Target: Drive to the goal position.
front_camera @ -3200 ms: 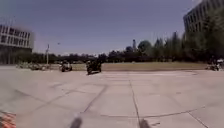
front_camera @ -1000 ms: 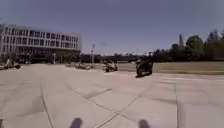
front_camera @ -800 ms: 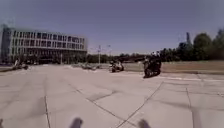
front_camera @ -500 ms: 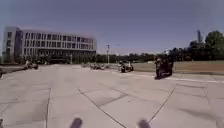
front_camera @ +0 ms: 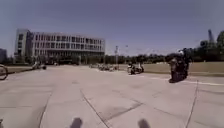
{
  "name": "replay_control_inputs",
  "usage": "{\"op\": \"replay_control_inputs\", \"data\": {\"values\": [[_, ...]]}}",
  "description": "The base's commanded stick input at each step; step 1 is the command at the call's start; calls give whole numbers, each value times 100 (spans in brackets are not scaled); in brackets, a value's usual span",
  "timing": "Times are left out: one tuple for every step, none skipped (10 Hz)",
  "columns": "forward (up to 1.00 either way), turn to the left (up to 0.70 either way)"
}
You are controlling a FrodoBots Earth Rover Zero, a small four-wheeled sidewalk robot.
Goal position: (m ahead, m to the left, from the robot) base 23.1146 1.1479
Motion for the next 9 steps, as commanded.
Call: {"op": "replay_control_inputs", "data": {"values": [[100, 0], [100, 0], [100, 0], [100, 0], [100, 0], [100, 0], [100, 0], [100, 0], [100, 0]]}}
